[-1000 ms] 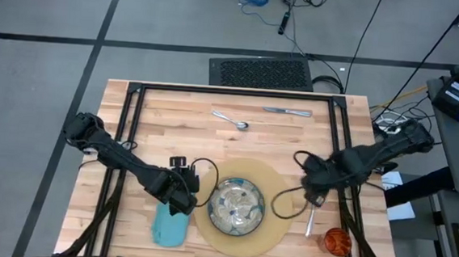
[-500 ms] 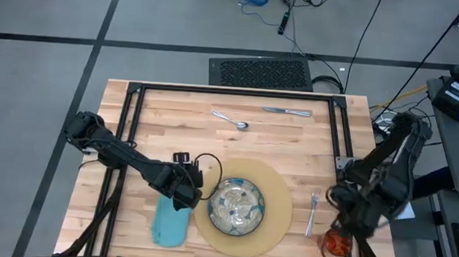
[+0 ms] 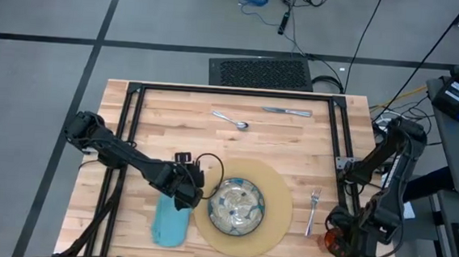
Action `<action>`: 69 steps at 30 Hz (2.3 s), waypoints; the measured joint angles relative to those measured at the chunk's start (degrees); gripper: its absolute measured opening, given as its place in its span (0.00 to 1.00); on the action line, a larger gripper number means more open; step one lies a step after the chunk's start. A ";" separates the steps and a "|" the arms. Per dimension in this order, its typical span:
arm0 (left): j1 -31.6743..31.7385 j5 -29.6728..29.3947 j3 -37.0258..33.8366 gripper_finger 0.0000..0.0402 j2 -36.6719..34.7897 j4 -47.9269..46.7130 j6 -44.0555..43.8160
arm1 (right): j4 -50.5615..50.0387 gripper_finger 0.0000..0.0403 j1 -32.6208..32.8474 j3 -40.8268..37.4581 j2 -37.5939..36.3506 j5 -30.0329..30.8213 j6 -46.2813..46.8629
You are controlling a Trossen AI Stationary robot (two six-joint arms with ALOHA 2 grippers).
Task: Set table place
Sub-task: Move the dark brown glass to the top center of the table
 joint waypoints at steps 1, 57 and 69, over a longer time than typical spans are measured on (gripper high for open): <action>0.00 0.00 0.00 0.40 0.00 0.20 -0.07 | 0.07 0.38 0.00 -0.29 0.09 -0.10 -0.02; 1.20 5.96 0.02 0.40 -0.02 7.24 1.02 | -4.40 0.38 5.69 -2.28 -0.92 5.78 1.46; 1.20 5.97 0.02 0.40 -0.02 7.26 1.32 | -4.48 0.37 5.69 -2.28 2.99 5.80 1.05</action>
